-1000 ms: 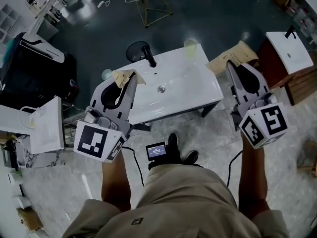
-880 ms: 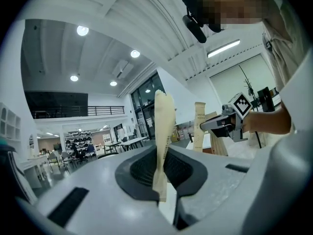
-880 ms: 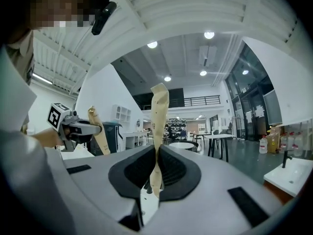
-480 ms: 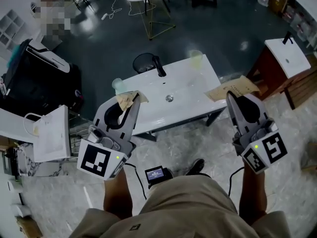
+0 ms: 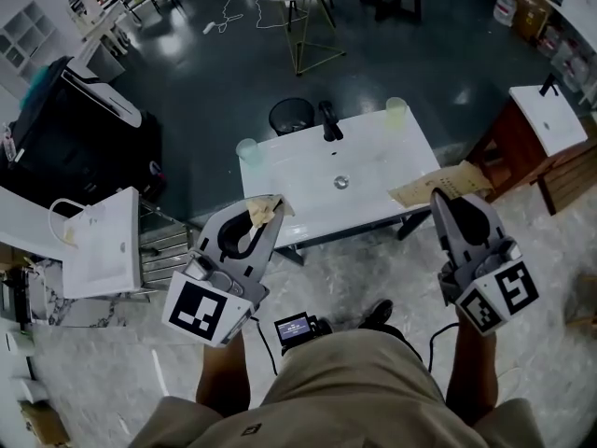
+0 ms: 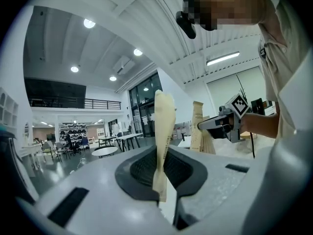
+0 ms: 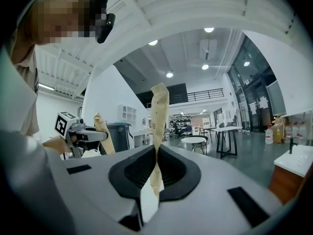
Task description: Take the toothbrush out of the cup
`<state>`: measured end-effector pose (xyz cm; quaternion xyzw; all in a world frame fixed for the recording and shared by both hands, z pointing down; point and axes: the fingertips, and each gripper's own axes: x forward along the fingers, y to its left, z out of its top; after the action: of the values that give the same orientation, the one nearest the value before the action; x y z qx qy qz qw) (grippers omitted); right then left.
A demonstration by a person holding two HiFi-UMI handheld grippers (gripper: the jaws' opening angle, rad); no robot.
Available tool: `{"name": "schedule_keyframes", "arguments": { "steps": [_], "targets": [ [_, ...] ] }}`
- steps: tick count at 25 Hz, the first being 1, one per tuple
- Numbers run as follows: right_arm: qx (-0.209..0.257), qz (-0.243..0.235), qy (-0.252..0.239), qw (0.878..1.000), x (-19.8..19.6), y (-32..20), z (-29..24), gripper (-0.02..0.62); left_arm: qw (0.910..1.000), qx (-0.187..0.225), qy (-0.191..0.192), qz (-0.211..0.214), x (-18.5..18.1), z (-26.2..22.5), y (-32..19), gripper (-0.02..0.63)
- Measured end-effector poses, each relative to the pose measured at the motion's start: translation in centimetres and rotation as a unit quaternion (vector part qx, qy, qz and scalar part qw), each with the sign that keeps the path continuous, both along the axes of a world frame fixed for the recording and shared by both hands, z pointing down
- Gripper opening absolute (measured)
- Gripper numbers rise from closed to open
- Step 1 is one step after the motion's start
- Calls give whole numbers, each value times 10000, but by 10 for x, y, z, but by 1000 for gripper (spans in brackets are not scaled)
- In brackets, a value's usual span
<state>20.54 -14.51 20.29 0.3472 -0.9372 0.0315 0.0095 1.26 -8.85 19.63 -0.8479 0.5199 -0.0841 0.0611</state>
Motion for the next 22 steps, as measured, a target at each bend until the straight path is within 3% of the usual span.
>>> {"name": "schedule_keyframes", "arguments": {
  "steps": [13,22],
  "targets": [
    [12,121,172,9998,-14,29,2,18,10000,22,59,-6,-24,3,25,26],
    [-23,127,241,9996,-12,15,-14,18,10000,-14,23,12,-24,-7,11,26]
  ]
}}
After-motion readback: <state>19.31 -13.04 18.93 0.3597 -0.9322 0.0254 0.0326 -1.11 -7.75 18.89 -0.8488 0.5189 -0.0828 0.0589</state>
